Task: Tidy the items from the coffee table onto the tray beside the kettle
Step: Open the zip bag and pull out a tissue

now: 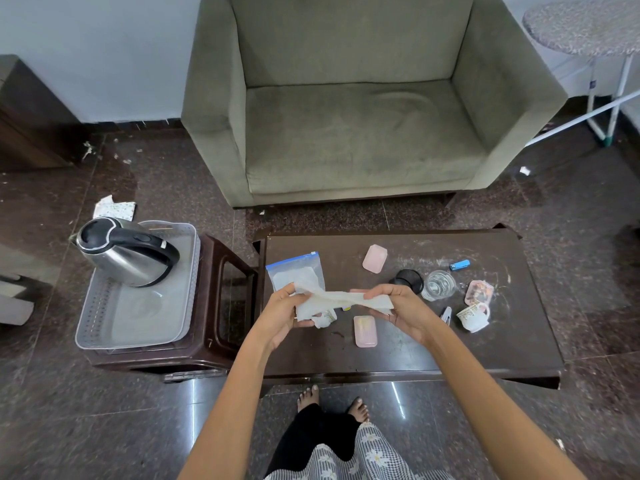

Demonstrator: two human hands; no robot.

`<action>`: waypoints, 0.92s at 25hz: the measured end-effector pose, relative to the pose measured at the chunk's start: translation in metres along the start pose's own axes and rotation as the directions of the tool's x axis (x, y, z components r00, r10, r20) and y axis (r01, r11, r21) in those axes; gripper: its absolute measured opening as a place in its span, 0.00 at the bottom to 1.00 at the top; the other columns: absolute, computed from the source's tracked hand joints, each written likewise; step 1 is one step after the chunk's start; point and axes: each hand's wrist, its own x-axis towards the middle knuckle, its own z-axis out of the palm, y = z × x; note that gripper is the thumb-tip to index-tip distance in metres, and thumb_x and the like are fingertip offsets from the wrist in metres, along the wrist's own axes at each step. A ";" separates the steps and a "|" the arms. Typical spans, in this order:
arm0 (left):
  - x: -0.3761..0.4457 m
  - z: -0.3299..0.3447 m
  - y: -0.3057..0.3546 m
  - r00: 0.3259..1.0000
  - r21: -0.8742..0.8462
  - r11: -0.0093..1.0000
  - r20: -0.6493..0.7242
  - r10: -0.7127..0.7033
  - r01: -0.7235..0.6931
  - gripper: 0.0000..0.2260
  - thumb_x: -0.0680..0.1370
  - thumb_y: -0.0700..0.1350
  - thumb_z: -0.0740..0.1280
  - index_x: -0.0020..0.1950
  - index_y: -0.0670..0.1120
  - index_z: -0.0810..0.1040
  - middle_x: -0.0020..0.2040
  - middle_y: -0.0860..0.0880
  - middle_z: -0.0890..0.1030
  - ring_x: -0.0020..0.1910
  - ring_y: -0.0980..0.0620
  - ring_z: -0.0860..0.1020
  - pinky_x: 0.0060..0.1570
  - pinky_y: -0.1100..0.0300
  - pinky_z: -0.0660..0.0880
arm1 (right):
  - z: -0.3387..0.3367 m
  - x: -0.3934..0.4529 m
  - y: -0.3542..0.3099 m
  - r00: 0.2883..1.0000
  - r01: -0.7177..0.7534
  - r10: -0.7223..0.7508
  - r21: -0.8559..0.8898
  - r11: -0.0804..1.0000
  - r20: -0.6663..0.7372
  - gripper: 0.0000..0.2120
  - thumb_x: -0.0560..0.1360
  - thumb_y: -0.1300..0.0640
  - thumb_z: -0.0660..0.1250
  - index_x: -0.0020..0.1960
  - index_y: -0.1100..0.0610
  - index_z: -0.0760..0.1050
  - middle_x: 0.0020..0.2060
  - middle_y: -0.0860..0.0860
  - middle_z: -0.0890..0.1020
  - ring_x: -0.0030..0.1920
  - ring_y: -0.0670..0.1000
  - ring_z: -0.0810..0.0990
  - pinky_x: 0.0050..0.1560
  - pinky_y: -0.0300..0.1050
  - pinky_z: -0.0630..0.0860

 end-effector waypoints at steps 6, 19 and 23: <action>0.000 -0.001 -0.003 1.000 -0.067 0.997 0.012 -0.029 0.030 0.11 0.82 0.42 0.55 0.58 0.45 0.76 0.51 0.45 0.84 0.44 0.47 0.85 0.27 0.60 0.79 | -0.001 0.003 0.004 0.999 0.013 -0.010 0.066 0.998 -0.043 0.16 0.77 0.71 0.57 0.38 0.61 0.79 0.39 0.56 0.86 0.39 0.51 0.85 0.40 0.40 0.82; 0.002 -0.011 -0.006 0.999 -0.080 0.996 0.007 -0.050 0.050 0.13 0.79 0.31 0.55 0.54 0.40 0.78 0.45 0.45 0.85 0.38 0.51 0.84 0.32 0.64 0.80 | -0.001 0.001 0.003 0.991 -0.128 0.124 0.512 0.849 0.042 0.18 0.73 0.77 0.49 0.51 0.75 0.76 0.53 0.66 0.81 0.53 0.61 0.82 0.52 0.46 0.81; 0.002 -0.011 -0.016 0.996 -0.236 0.971 0.091 -0.022 0.043 0.16 0.74 0.25 0.54 0.56 0.35 0.77 0.54 0.44 0.84 0.55 0.43 0.82 0.43 0.64 0.80 | 0.003 0.005 0.008 0.989 -0.045 0.090 0.351 0.935 -0.114 0.06 0.73 0.73 0.64 0.47 0.69 0.79 0.50 0.62 0.83 0.50 0.54 0.84 0.49 0.39 0.81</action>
